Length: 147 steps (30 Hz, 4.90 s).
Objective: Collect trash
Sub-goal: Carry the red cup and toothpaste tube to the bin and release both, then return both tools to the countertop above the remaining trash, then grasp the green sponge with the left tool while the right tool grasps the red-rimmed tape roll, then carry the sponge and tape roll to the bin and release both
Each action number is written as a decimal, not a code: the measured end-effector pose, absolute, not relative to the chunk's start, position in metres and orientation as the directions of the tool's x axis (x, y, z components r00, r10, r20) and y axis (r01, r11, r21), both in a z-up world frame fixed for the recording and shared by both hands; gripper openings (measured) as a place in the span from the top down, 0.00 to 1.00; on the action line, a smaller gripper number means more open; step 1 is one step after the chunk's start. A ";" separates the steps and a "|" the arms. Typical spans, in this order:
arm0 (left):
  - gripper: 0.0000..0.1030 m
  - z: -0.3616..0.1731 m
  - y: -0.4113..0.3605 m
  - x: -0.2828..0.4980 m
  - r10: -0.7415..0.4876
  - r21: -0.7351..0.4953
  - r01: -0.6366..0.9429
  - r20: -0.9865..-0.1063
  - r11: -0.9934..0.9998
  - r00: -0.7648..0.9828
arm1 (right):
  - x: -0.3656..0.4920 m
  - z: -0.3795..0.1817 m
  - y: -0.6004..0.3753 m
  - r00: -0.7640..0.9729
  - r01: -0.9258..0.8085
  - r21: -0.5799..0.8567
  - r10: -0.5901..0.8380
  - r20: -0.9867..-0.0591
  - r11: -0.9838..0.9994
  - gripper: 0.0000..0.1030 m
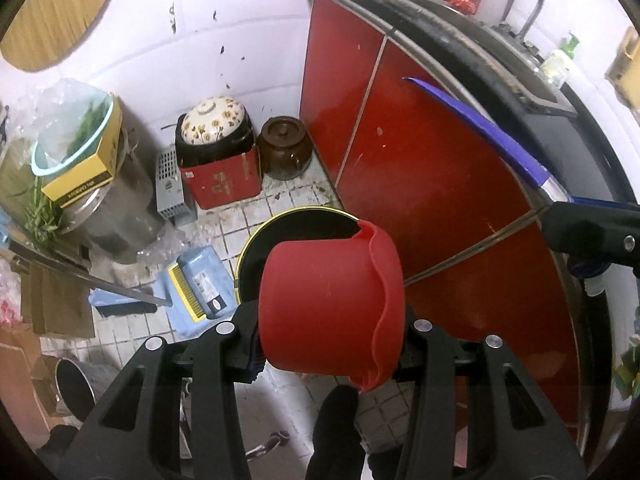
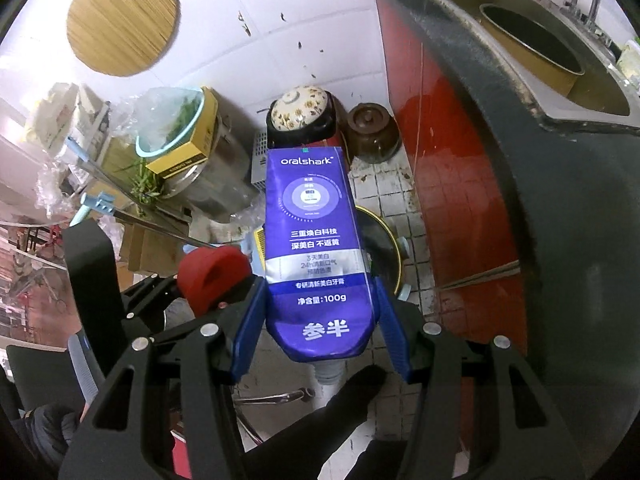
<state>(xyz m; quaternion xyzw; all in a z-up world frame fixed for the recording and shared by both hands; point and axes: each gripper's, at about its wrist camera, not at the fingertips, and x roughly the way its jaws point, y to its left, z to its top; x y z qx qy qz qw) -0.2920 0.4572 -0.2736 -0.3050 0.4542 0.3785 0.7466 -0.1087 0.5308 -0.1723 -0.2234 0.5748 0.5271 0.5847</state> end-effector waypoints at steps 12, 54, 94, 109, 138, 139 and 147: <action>0.38 -0.297 0.474 -0.291 0.284 -0.136 -0.836 -0.901 0.532 0.327 | -0.107 -0.194 0.551 -0.235 -0.866 0.355 0.339 -0.911 0.352 0.47; 0.09 -0.099 0.156 -0.026 -0.064 -0.121 -0.052 -0.788 0.991 0.612 | 0.052 -0.003 0.036 0.456 -0.286 0.145 0.267 -0.849 0.947 0.13; 0.09 -0.211 -0.150 0.074 -0.169 0.001 0.332 -0.859 0.943 0.483 | 0.109 -0.147 -0.222 0.392 -0.141 0.097 0.146 -0.908 0.985 0.13; 0.43 -0.240 -0.149 0.117 -0.211 -0.092 0.277 -0.875 0.957 0.436 | 0.165 -0.197 -0.208 0.282 -0.294 0.119 0.205 -0.937 0.948 0.51; 0.50 -0.169 -0.107 0.057 -0.199 -0.084 0.232 -0.820 0.969 0.536 | 0.107 -0.115 -0.207 0.412 -0.249 0.108 0.206 -0.887 0.962 0.51; 0.50 -0.165 -0.103 0.055 -0.196 -0.085 0.224 -0.818 0.971 0.540 | 0.106 -0.111 -0.203 0.416 -0.254 0.109 0.210 -0.885 0.961 0.51; 0.50 -0.129 -0.039 0.031 -0.113 -0.085 0.075 -0.796 0.994 0.595 | 0.102 -0.080 -0.136 0.420 -0.371 0.141 0.301 -0.856 0.918 0.51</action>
